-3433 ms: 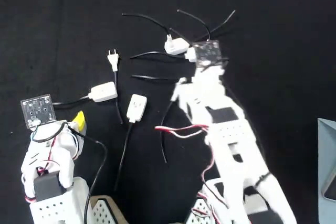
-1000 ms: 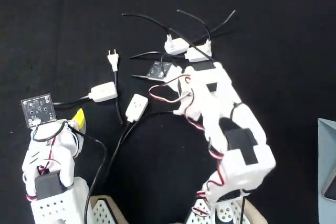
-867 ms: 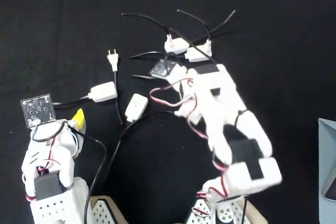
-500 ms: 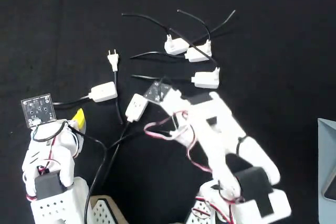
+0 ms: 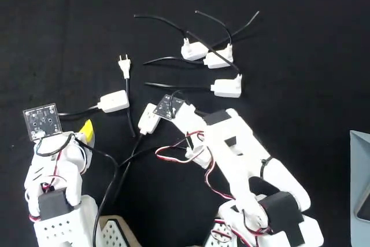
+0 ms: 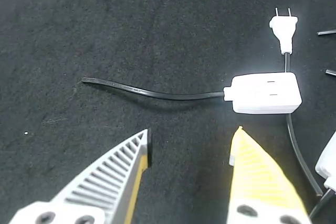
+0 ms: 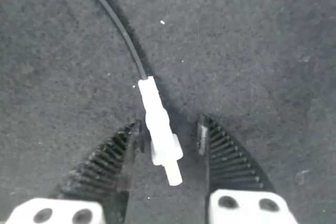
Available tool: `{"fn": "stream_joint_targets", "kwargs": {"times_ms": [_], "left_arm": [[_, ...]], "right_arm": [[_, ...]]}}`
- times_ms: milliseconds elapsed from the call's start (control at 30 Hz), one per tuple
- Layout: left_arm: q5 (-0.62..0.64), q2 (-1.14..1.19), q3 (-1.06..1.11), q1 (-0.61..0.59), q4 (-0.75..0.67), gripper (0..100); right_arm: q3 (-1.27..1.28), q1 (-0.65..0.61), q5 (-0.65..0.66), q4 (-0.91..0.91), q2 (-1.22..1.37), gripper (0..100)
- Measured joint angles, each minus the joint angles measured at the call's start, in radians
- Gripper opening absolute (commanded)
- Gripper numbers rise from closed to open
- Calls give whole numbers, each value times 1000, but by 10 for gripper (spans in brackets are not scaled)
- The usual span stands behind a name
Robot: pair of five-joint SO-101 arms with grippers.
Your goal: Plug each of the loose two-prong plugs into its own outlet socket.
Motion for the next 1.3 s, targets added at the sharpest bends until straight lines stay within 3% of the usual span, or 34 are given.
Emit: {"fn": "stream_joint_targets", "kwargs": {"times_ms": [200, 567, 667, 767, 900, 1067, 1300], "left_arm": [[0, 0, 0, 0, 0, 252], [0, 0, 0, 0, 0, 252], [0, 0, 0, 0, 0, 252], [0, 0, 0, 0, 0, 252], [0, 0, 0, 37, 2, 252], [0, 0, -29, 109, 32, 252], [0, -3, -126, 203, 34, 252]], "right_arm": [[0, 0, 0, -3, 0, 80], [0, 0, 43, -3, 0, 74], [0, 0, 43, -3, 0, 11], [-2, 0, 43, -2, -5, 11], [-48, 0, 43, 72, -77, 11], [-78, 0, -57, 149, -284, 11], [-78, 0, -287, 110, -632, 12]]}}
